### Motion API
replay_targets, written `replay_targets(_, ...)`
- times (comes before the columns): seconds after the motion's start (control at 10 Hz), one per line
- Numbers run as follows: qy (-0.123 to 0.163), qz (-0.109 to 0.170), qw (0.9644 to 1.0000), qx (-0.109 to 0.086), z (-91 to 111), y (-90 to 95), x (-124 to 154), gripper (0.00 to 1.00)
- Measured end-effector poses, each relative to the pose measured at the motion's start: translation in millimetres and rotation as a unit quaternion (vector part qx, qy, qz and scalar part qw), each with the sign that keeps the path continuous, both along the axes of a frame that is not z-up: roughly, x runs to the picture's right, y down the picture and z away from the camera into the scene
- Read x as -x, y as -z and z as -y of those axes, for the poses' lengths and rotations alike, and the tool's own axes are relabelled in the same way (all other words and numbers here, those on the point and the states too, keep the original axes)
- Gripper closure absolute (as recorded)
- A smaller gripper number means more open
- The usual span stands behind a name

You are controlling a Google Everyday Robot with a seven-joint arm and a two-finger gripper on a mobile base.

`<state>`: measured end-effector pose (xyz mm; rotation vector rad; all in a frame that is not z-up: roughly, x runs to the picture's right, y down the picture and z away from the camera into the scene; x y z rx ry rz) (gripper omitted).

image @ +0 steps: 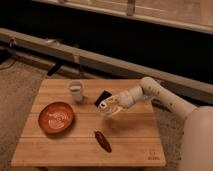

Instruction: Stand the bottle upright

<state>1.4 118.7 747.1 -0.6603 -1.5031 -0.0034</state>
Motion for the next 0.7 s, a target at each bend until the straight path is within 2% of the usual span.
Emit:
replay_targets(0.4,-0.001,0.013,0.9998,0.017,-11,-10.2,6,1.0)
replay_targets(0.7,-0.013,0.029,0.9992,0.025,-14,-13.4,2,1.0)
